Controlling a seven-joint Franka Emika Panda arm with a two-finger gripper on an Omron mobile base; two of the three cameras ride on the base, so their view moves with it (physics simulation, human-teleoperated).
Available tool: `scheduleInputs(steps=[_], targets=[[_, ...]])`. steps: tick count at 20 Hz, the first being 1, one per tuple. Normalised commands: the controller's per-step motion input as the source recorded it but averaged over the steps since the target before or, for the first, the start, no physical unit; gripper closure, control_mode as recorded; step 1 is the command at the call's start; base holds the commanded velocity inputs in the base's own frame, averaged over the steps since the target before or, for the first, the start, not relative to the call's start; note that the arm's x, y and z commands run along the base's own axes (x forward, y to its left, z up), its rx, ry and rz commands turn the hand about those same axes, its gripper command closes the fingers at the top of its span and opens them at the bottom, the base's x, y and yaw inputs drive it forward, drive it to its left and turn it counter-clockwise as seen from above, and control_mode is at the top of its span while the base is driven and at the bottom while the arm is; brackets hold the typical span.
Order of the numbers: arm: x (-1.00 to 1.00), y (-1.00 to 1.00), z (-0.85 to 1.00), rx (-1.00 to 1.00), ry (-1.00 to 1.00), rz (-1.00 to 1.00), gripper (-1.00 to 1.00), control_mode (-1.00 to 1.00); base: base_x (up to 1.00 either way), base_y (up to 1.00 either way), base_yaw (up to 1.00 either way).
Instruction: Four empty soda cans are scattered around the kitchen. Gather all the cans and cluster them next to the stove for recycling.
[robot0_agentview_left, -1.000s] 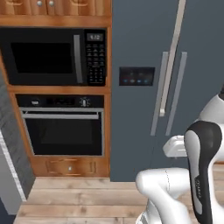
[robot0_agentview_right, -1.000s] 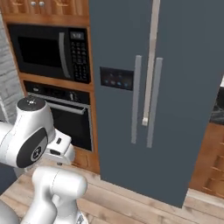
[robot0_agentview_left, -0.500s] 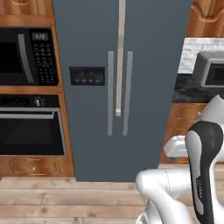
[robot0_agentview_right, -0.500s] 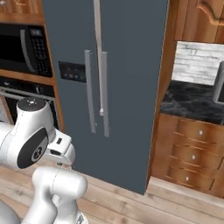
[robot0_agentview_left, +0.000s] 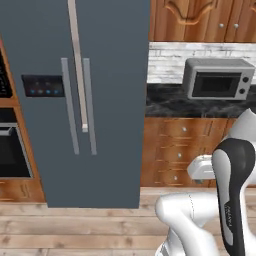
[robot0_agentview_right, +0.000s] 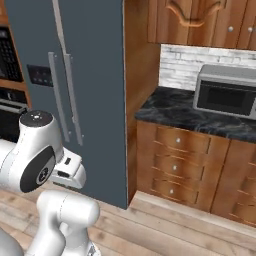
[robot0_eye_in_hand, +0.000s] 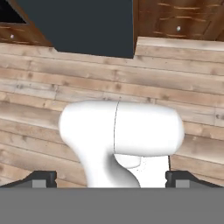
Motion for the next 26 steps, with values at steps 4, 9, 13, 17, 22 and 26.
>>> scheduleInputs(steps=[4,9,13,17,22,26], targets=[[0.0,0.0,0.0,0.0,0.0,0.0,-1.0,1.0,0.02,-0.97,0.0],[0.0,0.0,0.0,0.0,0.0,0.0,-1.0,1.0,0.05,-0.98,0.0],[0.0,0.0,0.0,0.0,0.0,0.0,-1.0,1.0,0.09,-0.99,0.0],[0.0,0.0,0.0,0.0,0.0,0.0,-1.0,1.0,0.39,-0.95,0.0],[0.0,0.0,0.0,0.0,0.0,0.0,-1.0,1.0,0.49,-0.95,0.0],[0.0,0.0,0.0,0.0,0.0,0.0,-1.0,1.0,0.38,-1.0,0.0]])
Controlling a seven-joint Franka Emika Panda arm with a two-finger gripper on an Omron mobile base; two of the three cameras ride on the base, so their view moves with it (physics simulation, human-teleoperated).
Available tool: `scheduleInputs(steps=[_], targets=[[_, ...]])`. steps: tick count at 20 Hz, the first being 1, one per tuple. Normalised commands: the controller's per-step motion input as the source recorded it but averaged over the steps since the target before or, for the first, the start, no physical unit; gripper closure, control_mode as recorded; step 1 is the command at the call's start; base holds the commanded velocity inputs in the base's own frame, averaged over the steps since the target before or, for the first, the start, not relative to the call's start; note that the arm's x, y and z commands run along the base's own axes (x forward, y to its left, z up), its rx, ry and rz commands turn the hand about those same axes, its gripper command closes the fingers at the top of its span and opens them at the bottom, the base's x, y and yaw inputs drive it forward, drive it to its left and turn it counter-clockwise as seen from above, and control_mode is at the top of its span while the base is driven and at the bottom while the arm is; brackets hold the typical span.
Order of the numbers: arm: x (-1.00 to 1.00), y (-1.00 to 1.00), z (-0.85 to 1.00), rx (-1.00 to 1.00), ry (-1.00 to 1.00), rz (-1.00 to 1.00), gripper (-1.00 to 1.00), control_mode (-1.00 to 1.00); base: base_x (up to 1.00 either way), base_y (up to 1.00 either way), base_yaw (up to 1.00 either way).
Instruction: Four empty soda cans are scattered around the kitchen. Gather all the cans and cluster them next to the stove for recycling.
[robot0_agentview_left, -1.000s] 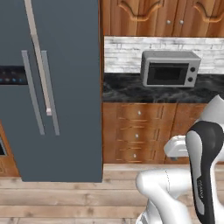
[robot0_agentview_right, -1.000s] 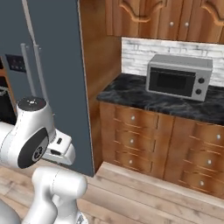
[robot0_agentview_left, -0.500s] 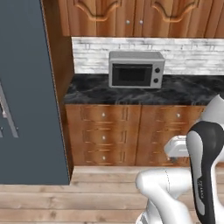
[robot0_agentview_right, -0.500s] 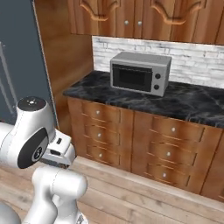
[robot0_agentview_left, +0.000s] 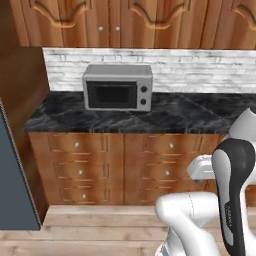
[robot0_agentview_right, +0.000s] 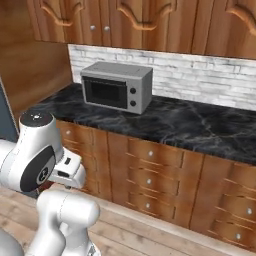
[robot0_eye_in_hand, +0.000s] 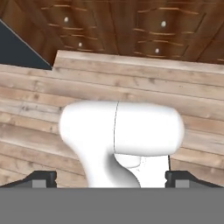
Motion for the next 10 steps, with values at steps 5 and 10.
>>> scheduleInputs(steps=[5,10], targets=[[0.0,0.0,0.0,0.0,0.0,0.0,-1.0,1.0,0.32,-1.0,0.0],[0.0,0.0,0.0,0.0,0.0,0.0,-1.0,1.0,0.28,-0.96,0.0]])
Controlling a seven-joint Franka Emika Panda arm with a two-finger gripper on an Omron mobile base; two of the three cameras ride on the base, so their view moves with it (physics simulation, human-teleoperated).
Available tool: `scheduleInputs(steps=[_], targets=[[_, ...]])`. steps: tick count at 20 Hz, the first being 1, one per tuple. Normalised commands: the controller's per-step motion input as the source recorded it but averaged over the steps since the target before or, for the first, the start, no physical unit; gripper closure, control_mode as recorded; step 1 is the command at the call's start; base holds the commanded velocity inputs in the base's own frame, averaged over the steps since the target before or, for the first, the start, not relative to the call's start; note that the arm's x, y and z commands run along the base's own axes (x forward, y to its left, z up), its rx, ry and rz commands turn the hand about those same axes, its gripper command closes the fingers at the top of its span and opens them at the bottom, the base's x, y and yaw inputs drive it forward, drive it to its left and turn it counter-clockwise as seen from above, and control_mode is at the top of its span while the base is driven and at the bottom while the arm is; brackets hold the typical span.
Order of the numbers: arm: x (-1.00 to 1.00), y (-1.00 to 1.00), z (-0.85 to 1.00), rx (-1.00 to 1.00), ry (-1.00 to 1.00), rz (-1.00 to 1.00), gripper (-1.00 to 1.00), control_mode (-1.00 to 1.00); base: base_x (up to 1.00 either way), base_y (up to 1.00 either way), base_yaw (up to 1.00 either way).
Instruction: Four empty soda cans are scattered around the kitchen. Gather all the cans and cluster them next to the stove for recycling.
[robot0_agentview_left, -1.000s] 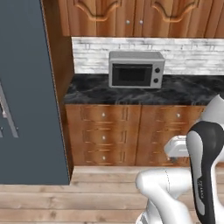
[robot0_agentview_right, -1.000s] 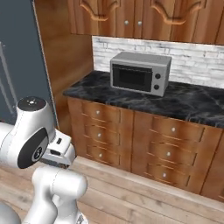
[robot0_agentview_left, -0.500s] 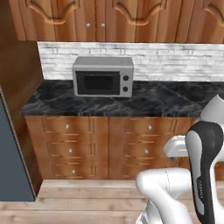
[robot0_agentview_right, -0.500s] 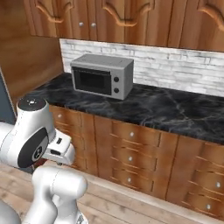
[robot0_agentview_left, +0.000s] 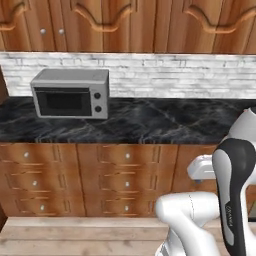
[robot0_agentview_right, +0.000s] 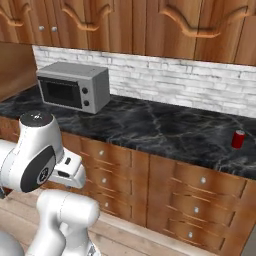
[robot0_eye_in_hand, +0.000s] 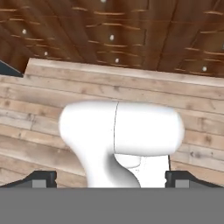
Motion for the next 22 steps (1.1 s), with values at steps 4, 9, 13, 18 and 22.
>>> scheduleInputs(steps=[4,9,13,18,22], targets=[[0.0,0.0,0.0,0.0,0.0,0.0,-1.0,1.0,0.27,-0.85,-0.09],[0.0,0.0,0.0,0.0,0.0,0.0,-1.0,1.0,0.18,-0.78,-0.17],[0.0,0.0,0.0,0.0,0.0,0.0,-1.0,1.0,0.29,-0.68,-0.25],[0.0,0.0,0.0,0.0,0.0,0.0,-1.0,1.0,0.52,-0.55,-0.16],[0.0,0.0,0.0,0.0,0.0,0.0,-1.0,1.0,0.61,-0.55,-0.1]])
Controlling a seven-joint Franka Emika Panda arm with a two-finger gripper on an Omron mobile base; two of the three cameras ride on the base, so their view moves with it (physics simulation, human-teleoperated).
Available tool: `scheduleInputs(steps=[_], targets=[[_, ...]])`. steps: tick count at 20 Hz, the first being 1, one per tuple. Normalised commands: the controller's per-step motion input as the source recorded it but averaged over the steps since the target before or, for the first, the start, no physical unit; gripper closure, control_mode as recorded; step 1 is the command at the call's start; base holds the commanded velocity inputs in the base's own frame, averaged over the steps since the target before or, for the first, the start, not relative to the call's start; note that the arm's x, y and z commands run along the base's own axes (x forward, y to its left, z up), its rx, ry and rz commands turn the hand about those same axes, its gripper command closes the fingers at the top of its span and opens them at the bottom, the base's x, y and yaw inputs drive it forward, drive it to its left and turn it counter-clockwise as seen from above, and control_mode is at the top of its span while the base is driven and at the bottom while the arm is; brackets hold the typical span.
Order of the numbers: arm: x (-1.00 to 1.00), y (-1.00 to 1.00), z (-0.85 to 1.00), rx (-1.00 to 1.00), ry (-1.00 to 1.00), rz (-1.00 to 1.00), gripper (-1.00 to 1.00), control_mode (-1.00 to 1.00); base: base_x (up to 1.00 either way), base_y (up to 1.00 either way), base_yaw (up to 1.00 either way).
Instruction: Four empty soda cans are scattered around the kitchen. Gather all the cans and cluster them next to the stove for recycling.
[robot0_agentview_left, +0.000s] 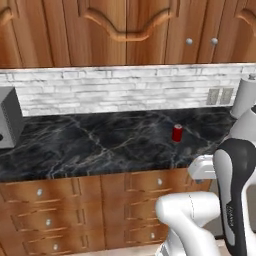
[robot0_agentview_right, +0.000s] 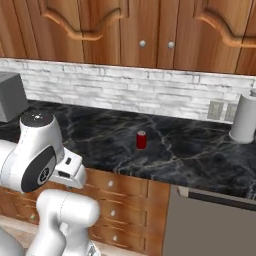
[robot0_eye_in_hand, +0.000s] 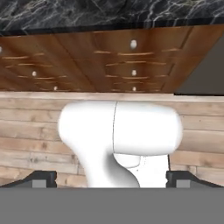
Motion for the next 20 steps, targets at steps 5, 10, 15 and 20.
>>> scheduleInputs(steps=[5,10,15,20], targets=[[0.0,0.0,0.0,0.0,0.0,0.0,-1.0,1.0,0.59,-0.47,-0.05],[0.0,0.0,0.0,0.0,0.0,0.0,-1.0,1.0,0.33,-0.28,0.01],[0.0,0.0,0.0,0.0,0.0,0.0,-1.0,1.0,0.52,-0.3,0.0],[0.0,0.0,0.0,0.0,0.0,0.0,-1.0,1.0,0.45,-0.4,0.0]])
